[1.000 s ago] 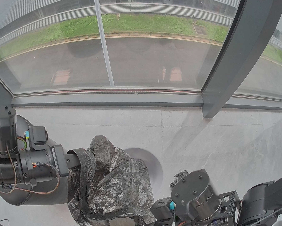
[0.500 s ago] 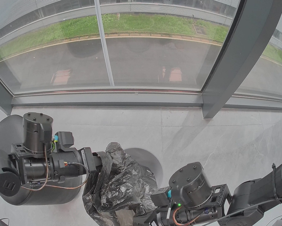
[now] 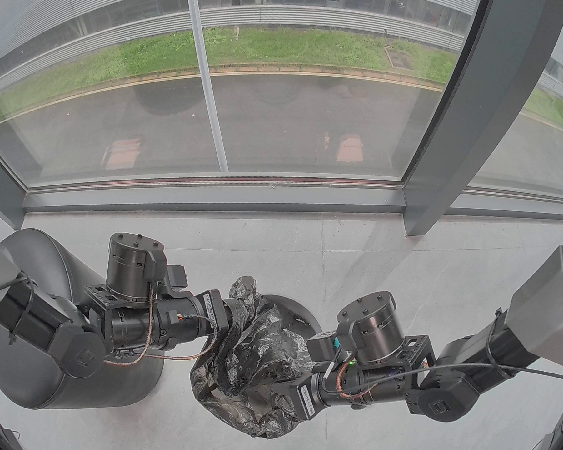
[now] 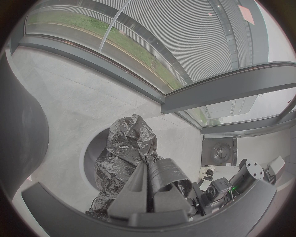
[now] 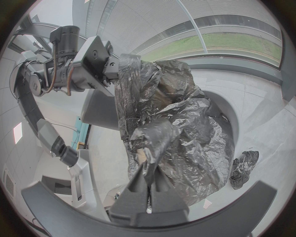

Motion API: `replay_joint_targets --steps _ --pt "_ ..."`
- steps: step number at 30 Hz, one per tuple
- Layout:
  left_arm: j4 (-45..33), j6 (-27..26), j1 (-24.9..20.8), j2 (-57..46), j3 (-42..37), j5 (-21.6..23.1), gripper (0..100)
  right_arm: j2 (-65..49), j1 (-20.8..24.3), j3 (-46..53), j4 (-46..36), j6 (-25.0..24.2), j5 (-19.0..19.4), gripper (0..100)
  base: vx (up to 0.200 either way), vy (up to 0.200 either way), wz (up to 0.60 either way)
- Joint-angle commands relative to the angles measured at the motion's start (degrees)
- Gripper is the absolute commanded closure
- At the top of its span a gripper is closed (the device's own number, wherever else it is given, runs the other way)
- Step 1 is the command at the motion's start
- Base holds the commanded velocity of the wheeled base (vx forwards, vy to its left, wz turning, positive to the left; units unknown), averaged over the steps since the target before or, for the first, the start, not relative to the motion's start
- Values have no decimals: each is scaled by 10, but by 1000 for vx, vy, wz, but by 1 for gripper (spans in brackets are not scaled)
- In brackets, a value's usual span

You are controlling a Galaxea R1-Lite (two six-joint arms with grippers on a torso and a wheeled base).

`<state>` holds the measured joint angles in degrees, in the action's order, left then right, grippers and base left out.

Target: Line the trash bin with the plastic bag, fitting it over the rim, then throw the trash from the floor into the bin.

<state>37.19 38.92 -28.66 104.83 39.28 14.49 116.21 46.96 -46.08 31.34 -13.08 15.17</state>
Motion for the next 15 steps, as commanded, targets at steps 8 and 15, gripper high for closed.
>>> replay_joint_targets --steps 8,15 --pt "2 -1 20 77 53 -1 100 91 -52 -49 47 24 0 100 0 0 0" --pt "6 -2 32 100 76 -2 100 127 -62 -99 69 24 -4 100 0 0 0"
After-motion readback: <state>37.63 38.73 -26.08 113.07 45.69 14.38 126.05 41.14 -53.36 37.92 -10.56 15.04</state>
